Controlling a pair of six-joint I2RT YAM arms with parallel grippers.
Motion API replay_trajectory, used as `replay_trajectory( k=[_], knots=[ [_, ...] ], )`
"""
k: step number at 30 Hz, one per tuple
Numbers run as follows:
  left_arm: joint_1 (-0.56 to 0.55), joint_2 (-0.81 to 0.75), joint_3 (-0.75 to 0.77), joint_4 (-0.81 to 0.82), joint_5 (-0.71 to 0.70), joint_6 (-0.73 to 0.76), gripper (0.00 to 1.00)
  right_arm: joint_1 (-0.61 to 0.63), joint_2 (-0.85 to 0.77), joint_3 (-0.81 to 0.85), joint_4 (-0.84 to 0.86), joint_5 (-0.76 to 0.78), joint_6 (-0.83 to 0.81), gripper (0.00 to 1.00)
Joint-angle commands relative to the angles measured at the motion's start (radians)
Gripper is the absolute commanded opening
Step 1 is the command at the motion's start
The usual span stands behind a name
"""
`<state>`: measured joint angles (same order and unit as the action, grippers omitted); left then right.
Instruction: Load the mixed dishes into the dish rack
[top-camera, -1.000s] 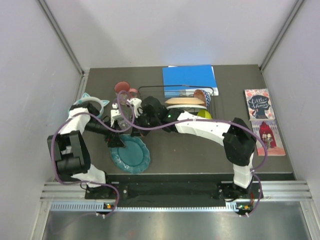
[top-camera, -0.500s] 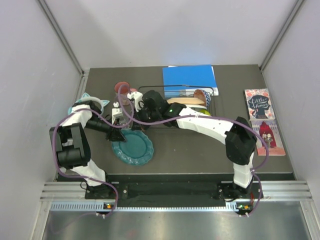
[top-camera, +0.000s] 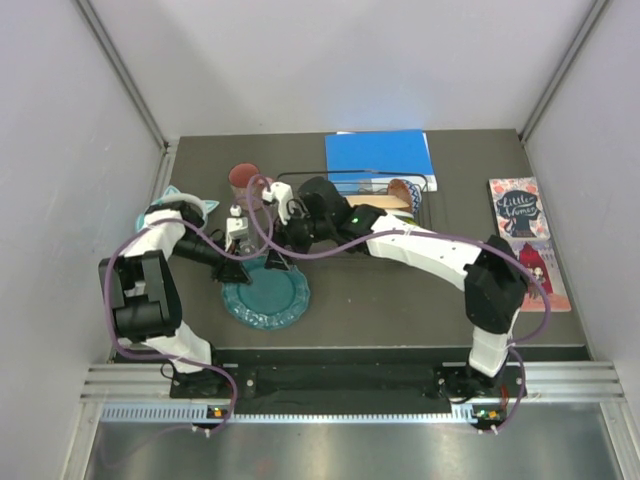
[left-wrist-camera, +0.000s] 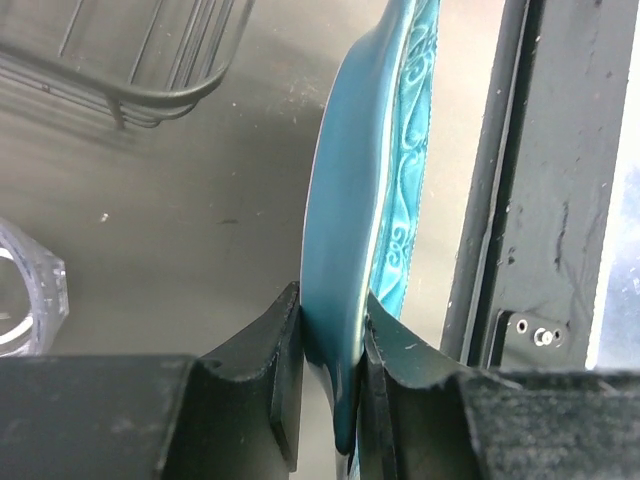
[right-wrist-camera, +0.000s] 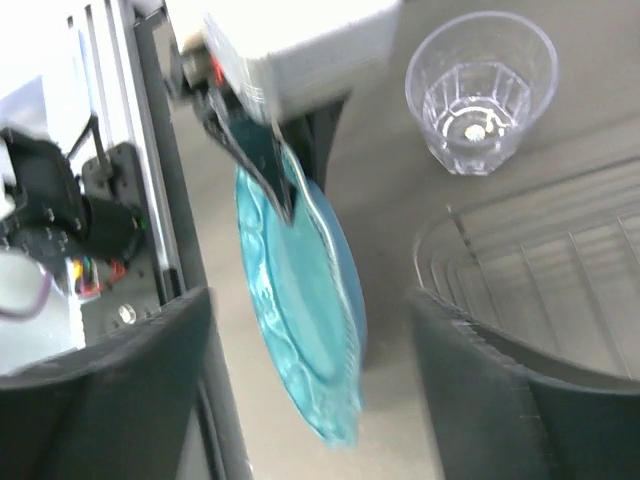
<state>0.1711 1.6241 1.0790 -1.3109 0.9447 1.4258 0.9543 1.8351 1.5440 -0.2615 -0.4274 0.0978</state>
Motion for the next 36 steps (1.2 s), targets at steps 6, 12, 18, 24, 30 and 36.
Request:
replay_trajectory(
  k=[6, 12, 18, 24, 30, 36],
  knots=[
    [-0.016, -0.115, 0.065, -0.197, 0.094, -0.019, 0.03, -0.065, -0.146, -0.168, 0.111, -0.129, -0.216, 0.89],
    [-0.064, -0.155, 0.137, -0.197, 0.181, -0.082, 0.04, -0.063, -0.148, -0.225, 0.231, -0.201, -0.138, 0.85],
    [-0.111, -0.158, 0.211, -0.197, 0.270, -0.137, 0.04, -0.057, -0.142, -0.286, 0.376, -0.267, -0.032, 0.75],
    [-0.134, -0.156, 0.245, -0.195, 0.308, -0.159, 0.04, -0.055, -0.131, -0.283, 0.433, -0.335, 0.032, 0.45],
    [-0.137, -0.156, 0.262, -0.194, 0.330, -0.183, 0.04, -0.046, -0.131, -0.225, 0.337, -0.324, 0.022, 0.00],
    [-0.134, -0.133, 0.297, -0.194, 0.332, -0.246, 0.42, -0.037, -0.172, -0.158, 0.181, -0.237, -0.039, 0.00]
  ],
)
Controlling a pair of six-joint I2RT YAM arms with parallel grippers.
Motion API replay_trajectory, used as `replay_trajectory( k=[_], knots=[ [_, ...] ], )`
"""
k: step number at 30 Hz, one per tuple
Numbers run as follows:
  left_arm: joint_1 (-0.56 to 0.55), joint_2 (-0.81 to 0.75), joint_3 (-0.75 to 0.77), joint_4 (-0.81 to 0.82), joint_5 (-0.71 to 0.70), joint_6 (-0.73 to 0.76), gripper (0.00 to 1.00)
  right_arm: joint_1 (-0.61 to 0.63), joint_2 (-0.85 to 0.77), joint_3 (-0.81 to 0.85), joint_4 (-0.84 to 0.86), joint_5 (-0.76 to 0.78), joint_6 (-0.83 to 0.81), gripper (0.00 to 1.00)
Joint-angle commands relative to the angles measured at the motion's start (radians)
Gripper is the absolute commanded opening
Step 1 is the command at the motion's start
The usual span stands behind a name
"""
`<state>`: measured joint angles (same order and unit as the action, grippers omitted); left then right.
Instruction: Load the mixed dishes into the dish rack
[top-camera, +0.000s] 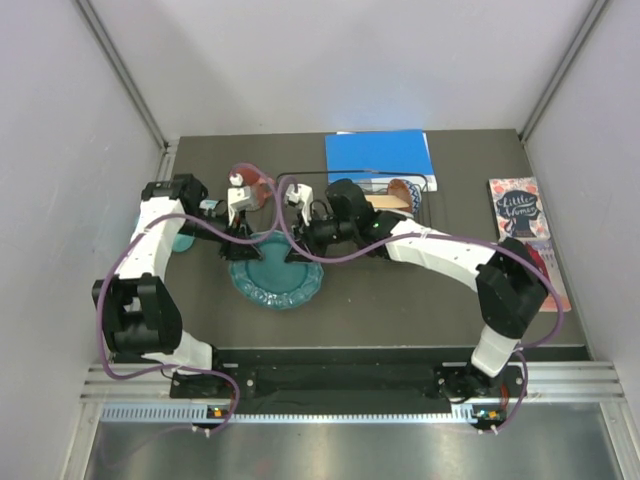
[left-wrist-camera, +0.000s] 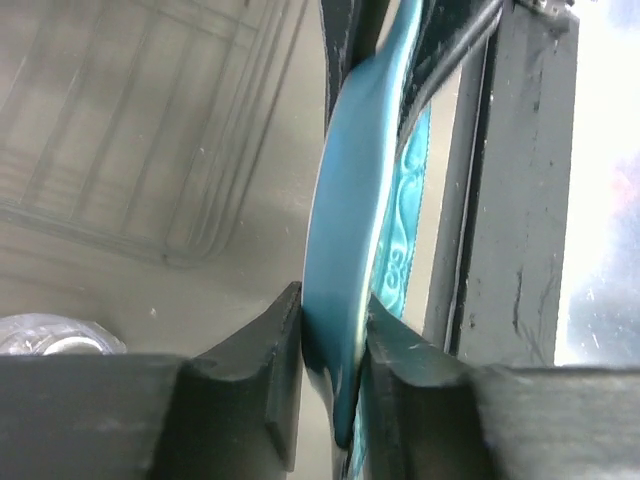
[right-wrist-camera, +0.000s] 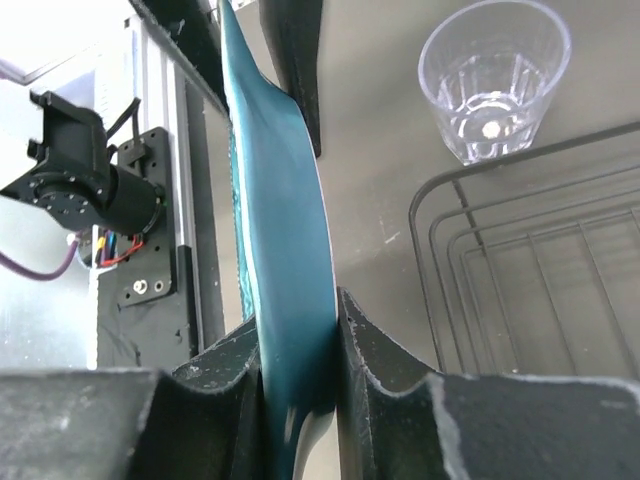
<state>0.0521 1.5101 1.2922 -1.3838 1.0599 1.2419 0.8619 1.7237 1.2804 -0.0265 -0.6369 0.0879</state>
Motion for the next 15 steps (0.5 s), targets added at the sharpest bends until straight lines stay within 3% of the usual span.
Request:
replay_trajectory(
  k=[1, 4, 9, 15],
  knots=[
    [-0.014, 0.001, 0.102, -0.121, 0.198, -0.080, 0.54, 0.054, -0.068, 0.118, -0.084, 0.012, -0.049, 0.00],
    [0.023, 0.012, 0.131, -0.123, 0.190, -0.136, 0.68, 0.054, -0.105, 0.157, -0.185, 0.104, -0.149, 0.00],
    [0.117, -0.053, 0.237, -0.123, 0.248, -0.247, 0.76, 0.045, -0.180, 0.177, -0.289, 0.190, -0.246, 0.00],
    [0.268, -0.077, 0.355, -0.091, 0.305, -0.387, 0.80, 0.045, -0.271, 0.263, -0.438, 0.407, -0.365, 0.00]
  ],
)
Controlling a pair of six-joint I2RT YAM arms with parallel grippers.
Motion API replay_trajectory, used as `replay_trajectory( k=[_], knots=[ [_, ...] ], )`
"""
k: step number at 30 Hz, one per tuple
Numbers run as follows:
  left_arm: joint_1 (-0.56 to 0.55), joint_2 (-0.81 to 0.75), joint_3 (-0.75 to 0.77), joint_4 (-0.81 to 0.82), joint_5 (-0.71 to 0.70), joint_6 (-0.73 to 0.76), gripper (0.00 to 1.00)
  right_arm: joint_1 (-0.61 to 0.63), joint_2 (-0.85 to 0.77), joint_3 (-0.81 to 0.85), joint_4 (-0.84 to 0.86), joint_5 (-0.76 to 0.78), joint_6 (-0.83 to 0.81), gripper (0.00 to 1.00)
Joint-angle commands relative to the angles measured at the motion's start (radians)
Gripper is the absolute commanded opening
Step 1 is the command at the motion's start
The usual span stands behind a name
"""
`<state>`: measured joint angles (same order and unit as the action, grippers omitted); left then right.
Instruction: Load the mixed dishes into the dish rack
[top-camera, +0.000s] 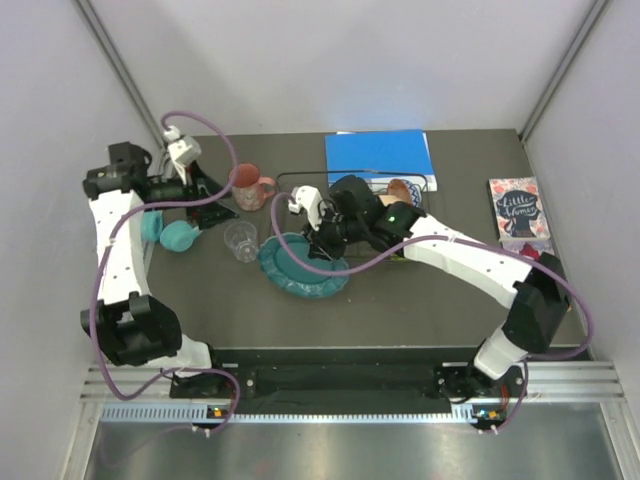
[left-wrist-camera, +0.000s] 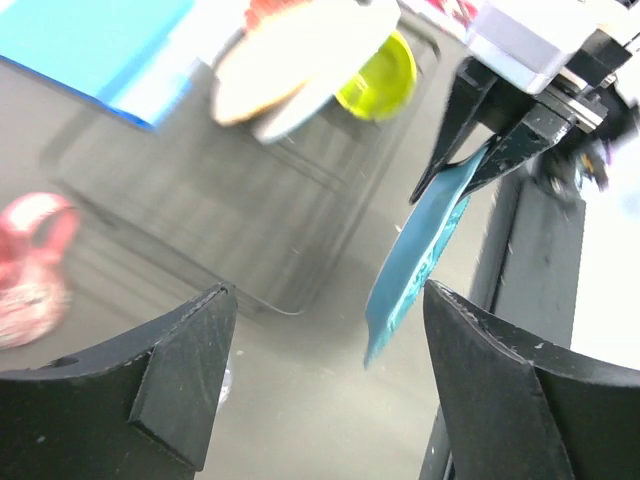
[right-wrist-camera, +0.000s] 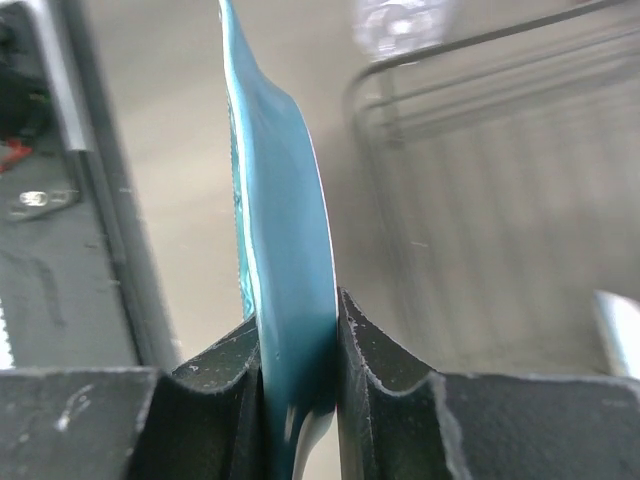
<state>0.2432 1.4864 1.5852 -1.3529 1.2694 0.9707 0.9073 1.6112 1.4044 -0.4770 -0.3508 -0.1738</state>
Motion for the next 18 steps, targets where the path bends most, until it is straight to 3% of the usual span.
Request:
replay_trajectory(
  k=[1, 6, 10, 18],
  knots=[
    [0.090, -0.052, 0.056, -0.095, 0.096, -0.151, 0.80, 0.001, -0.177, 0.142, 0.006, 0.168, -0.128, 0.00],
    [0.160, -0.008, 0.001, -0.066, 0.099, -0.205, 0.90, 0.050, -0.373, 0.059, 0.092, 0.344, -0.343, 0.00],
    [0.192, 0.014, -0.060, -0.152, 0.136, -0.102, 0.96, 0.096, -0.519, -0.086, 0.225, 0.510, -0.583, 0.00],
    [0.206, 0.018, -0.122, -0.153, 0.145, -0.084, 0.99, 0.165, -0.565, -0.122, 0.158, 0.647, -0.701, 0.00]
  ],
)
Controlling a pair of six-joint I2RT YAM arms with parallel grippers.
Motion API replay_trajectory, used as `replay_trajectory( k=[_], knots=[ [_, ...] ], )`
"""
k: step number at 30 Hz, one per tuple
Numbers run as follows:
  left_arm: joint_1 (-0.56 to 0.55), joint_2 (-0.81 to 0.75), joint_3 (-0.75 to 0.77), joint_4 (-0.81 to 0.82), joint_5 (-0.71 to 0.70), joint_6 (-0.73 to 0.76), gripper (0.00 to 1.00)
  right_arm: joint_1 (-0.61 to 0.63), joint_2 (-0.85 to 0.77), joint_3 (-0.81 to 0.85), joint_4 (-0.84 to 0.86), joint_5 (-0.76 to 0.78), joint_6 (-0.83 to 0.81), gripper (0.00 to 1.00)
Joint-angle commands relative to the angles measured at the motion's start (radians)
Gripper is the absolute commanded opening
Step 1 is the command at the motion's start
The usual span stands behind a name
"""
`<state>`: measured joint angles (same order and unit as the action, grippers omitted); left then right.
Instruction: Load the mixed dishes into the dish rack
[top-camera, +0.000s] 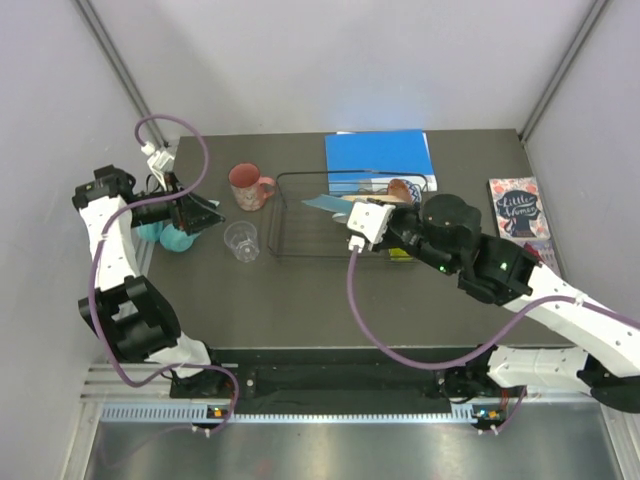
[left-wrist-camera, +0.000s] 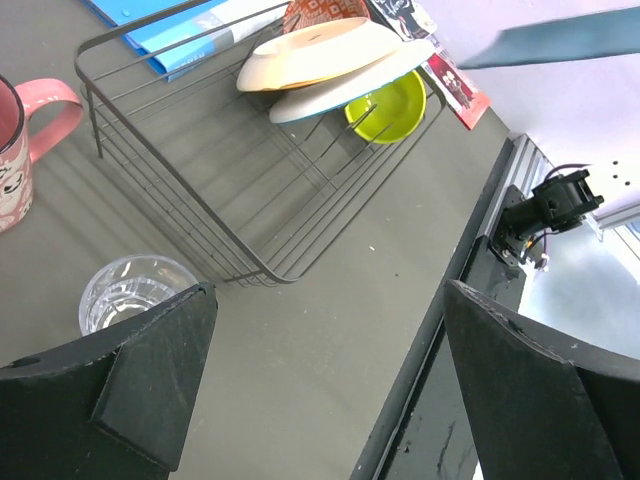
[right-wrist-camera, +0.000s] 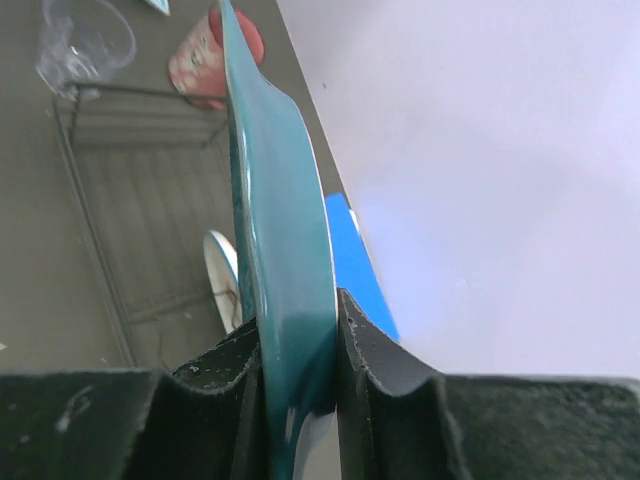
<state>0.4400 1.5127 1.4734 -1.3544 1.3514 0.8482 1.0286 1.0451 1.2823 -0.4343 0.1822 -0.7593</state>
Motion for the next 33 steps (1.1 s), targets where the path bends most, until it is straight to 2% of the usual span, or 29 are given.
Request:
replay_trajectory(
  k=[1, 10, 21, 33],
  knots=[
    [0.012, -0.005, -0.013, -0.150, 0.066, 0.038, 0.99, 0.053, 0.001, -0.006, 0.112, 0.143, -0.133, 0.00],
    [0.022, -0.002, -0.076, -0.152, 0.068, 0.084, 0.99, 0.091, 0.027, -0.047, 0.045, 0.177, -0.140, 0.00],
    [0.034, 0.037, -0.065, -0.152, 0.078, 0.101, 0.99, 0.076, 0.084, -0.149, 0.126, 0.180, -0.222, 0.00],
    [0.043, 0.083, -0.053, -0.152, 0.097, 0.117, 0.99, -0.009, 0.109, -0.224, 0.238, 0.160, -0.305, 0.00]
  ],
)
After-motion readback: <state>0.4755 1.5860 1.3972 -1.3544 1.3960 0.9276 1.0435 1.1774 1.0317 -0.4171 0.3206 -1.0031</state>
